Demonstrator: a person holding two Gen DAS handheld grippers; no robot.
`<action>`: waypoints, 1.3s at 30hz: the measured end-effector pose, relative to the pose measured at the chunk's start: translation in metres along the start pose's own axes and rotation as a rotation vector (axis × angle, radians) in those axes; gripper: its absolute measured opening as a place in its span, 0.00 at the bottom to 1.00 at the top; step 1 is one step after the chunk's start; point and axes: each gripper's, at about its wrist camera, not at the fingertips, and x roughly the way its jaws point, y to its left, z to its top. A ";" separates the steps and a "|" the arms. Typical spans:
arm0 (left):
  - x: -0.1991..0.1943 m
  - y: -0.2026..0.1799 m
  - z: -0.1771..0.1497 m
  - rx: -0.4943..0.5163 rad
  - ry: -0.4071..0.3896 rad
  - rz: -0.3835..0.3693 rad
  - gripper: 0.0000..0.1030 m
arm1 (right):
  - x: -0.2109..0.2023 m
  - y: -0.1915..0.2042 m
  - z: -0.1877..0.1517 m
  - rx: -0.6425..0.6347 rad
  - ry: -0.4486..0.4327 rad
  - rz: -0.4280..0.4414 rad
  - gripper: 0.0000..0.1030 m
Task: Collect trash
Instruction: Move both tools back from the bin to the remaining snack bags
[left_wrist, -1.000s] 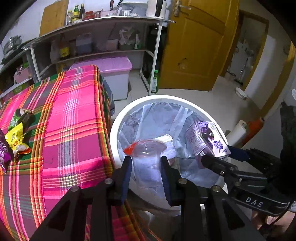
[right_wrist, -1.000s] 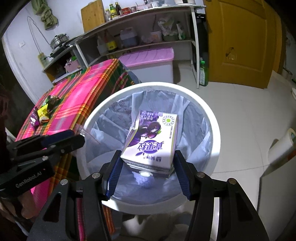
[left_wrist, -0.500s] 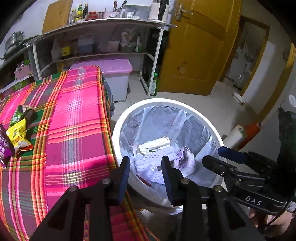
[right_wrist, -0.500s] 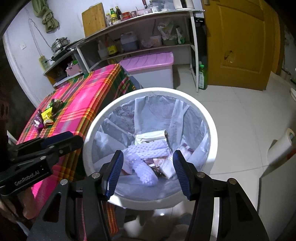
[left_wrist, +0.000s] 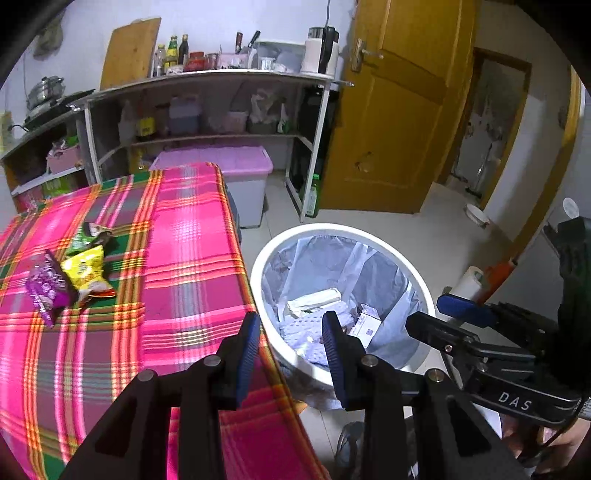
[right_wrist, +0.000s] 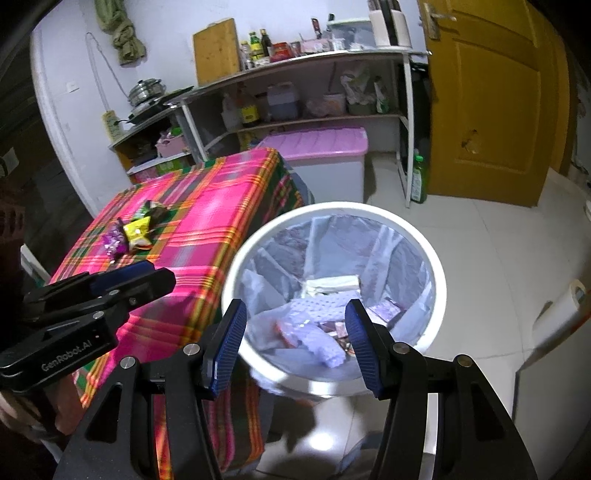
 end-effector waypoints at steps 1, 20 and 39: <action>-0.005 0.001 -0.002 -0.003 -0.007 0.002 0.34 | -0.003 0.004 0.000 -0.007 -0.004 0.003 0.55; -0.068 0.037 -0.027 -0.065 -0.094 0.057 0.34 | -0.028 0.060 -0.002 -0.112 -0.047 0.067 0.55; -0.087 0.098 -0.042 -0.180 -0.126 0.140 0.35 | -0.004 0.102 0.009 -0.202 -0.021 0.152 0.55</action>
